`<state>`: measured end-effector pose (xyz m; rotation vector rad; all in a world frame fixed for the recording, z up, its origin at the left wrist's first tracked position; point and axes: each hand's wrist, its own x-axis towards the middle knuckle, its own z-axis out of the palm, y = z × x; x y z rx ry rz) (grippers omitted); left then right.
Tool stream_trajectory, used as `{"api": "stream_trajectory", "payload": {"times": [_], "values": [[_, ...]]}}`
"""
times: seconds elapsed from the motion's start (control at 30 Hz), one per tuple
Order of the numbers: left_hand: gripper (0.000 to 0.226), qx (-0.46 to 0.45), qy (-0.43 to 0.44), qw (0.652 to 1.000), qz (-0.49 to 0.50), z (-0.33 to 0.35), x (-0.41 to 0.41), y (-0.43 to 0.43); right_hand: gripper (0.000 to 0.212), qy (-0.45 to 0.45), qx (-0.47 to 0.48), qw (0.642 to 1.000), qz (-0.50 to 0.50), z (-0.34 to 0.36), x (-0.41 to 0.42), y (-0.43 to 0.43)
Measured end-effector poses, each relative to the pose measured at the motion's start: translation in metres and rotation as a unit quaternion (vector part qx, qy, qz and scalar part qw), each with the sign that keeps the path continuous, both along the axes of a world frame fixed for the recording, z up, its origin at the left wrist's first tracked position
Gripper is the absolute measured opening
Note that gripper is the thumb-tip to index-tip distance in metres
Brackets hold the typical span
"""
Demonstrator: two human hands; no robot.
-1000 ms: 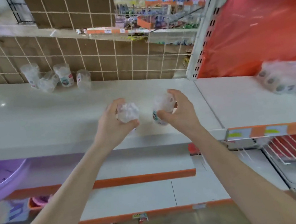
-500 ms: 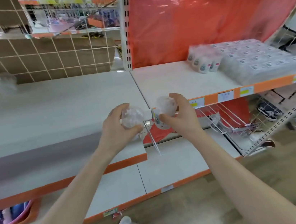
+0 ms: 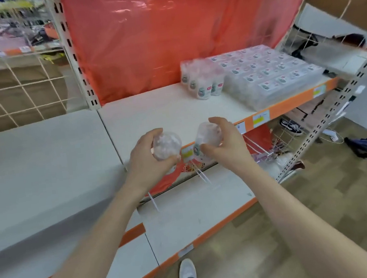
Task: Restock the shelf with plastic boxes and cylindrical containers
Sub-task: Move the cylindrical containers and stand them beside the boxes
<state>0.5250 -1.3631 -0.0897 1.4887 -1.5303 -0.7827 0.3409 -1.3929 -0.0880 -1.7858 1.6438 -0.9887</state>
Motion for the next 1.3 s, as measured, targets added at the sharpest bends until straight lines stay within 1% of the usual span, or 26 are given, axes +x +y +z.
{"api": "stream_trajectory", "payload": {"times": [0.13, 0.37, 0.63, 0.8, 0.9, 0.97, 1.07, 1.17, 1.3], "values": [[0.065, -0.005, 0.008, 1.000, 0.000, -0.002, -0.025, -0.055, 0.063, 0.025, -0.008, 1.000, -0.006, 0.008, -0.024, -0.049], [0.068, -0.007, -0.013, 1.000, -0.002, -0.012, -0.051, -0.135, 0.060, 0.085, -0.007, 0.996, -0.013, 0.013, -0.054, -0.128], [0.067, -0.002, -0.042, 0.999, -0.001, -0.019, -0.069, -0.175, 0.065, 0.091, 0.019, 0.996, -0.015, 0.008, -0.074, -0.168], [0.068, 0.007, -0.049, 0.999, 0.017, -0.021, -0.072, -0.183, 0.064, 0.135, 0.012, 0.991, 0.016, 0.012, -0.085, -0.186], [0.072, 0.015, -0.050, 0.998, 0.022, -0.021, -0.071, -0.181, 0.065, 0.214, -0.023, 0.976, 0.031, 0.015, -0.092, -0.199], [0.074, 0.012, -0.053, 0.998, 0.026, -0.018, -0.072, -0.180, 0.063, 0.283, -0.046, 0.958, 0.031, 0.019, -0.095, -0.209], [0.069, -0.003, -0.072, 0.996, 0.044, -0.010, -0.076, -0.180, 0.062, 0.368, -0.059, 0.927, 0.038, 0.023, -0.101, -0.222], [0.063, -0.023, -0.098, 0.992, 0.070, -0.002, -0.082, -0.180, 0.064, 0.418, -0.063, 0.905, 0.048, 0.022, -0.107, -0.234], [0.053, -0.049, -0.143, 0.983, 0.101, 0.004, -0.090, -0.180, 0.063, 0.449, -0.056, 0.890, 0.057, 0.020, -0.113, -0.246]]}}
